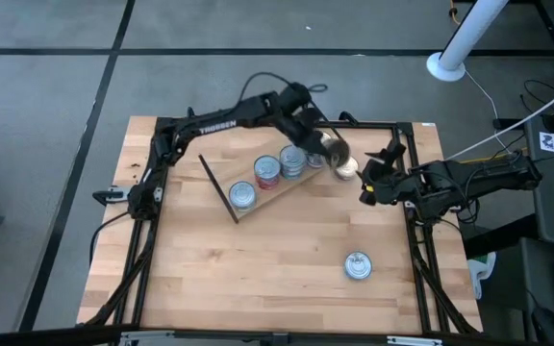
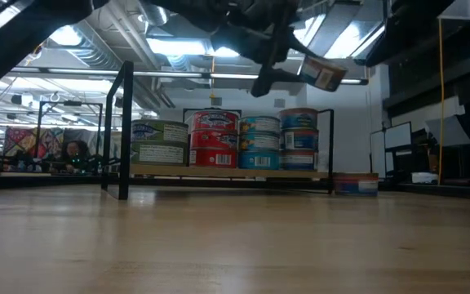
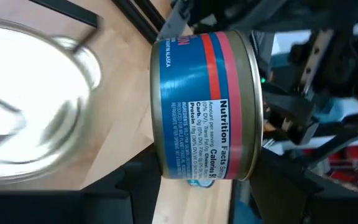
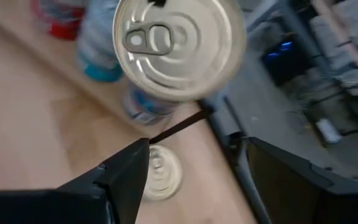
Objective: Stack canned seafood by type on shelf
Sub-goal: Stack the blue pink tuna can on top of the blue pink tuna cans on the shelf
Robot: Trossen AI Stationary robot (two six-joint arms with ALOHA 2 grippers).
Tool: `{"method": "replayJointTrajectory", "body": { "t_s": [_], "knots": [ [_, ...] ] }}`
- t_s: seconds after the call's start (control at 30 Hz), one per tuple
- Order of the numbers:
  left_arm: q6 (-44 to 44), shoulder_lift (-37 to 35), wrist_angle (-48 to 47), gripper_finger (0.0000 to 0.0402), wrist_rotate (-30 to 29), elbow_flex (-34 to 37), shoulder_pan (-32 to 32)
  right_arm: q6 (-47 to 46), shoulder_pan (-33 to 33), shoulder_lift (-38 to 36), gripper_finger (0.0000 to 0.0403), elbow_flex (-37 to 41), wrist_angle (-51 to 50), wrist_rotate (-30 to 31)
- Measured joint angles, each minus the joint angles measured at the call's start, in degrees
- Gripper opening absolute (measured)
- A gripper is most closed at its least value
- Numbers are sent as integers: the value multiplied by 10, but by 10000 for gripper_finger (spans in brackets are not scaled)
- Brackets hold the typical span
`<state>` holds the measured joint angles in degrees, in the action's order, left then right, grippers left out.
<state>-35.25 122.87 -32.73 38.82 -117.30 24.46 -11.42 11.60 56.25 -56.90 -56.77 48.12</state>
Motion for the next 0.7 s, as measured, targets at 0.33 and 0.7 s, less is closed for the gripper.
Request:
{"method": "replayJointTrajectory", "body": {
  "t_s": [0.33, 0.7],
  "knots": [
    [-26, 0, 0, 205, 25, 0, 58, 107, 0, 3, 266, 27, 131, 120],
    [-73, 4, -3, 205, 27, 27, 63, 338, -28, 3, 266, 90, 381, 77]
  ]
}}
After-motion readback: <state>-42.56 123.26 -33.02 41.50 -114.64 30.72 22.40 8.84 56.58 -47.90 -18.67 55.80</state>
